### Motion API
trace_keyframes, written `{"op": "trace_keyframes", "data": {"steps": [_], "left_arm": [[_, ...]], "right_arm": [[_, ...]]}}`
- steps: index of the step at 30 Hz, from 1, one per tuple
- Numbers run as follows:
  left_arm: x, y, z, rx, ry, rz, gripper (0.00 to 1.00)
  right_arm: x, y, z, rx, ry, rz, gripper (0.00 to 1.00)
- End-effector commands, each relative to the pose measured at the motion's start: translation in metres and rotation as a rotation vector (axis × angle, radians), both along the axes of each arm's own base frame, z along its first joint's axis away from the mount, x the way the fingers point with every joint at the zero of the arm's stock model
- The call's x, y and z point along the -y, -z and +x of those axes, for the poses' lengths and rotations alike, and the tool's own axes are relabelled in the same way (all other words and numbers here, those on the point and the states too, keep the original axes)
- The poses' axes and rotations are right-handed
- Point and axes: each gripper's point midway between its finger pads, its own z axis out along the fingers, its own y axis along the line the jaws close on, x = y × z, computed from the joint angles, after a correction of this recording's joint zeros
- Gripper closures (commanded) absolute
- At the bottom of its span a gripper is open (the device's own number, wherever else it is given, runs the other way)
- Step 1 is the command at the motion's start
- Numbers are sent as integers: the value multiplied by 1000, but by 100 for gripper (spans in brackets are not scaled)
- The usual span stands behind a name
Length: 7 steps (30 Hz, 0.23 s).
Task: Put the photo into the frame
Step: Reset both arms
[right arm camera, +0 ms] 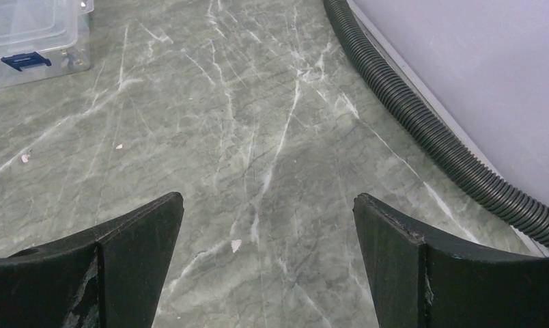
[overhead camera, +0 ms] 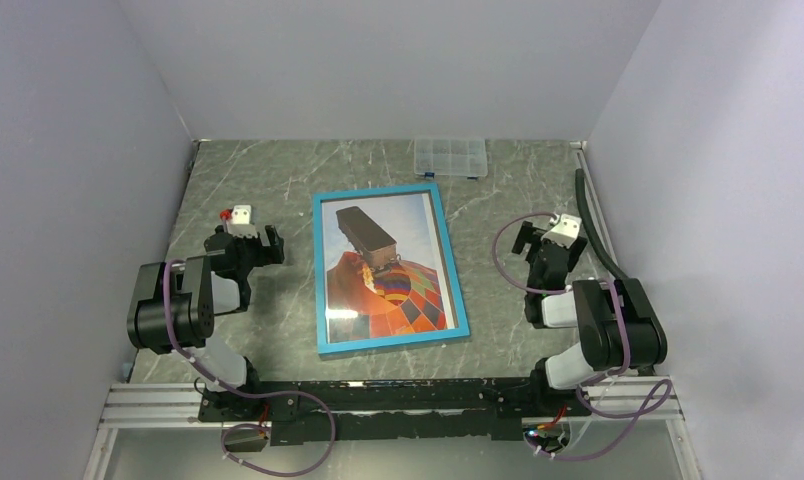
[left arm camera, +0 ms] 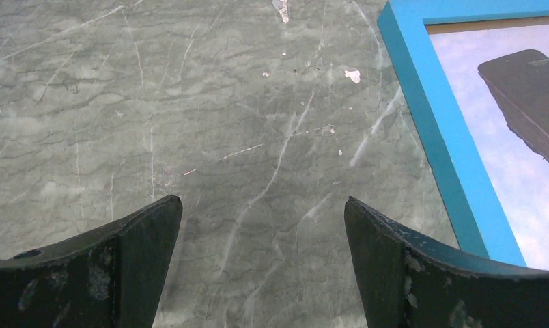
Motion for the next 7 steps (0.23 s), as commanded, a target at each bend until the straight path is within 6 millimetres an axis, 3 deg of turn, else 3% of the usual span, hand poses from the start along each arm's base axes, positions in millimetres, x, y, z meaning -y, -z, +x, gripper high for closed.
{"op": "trace_keyframes", "data": {"steps": [1,7], "left_arm": [[-3,-14,11,55,-9,19,5],[-3,-15,11,55,-8,18,5]], "right_arm": [[-4,-14,7,50,-19,1,0],[-4,-12,8,42,-27,11,0]]}}
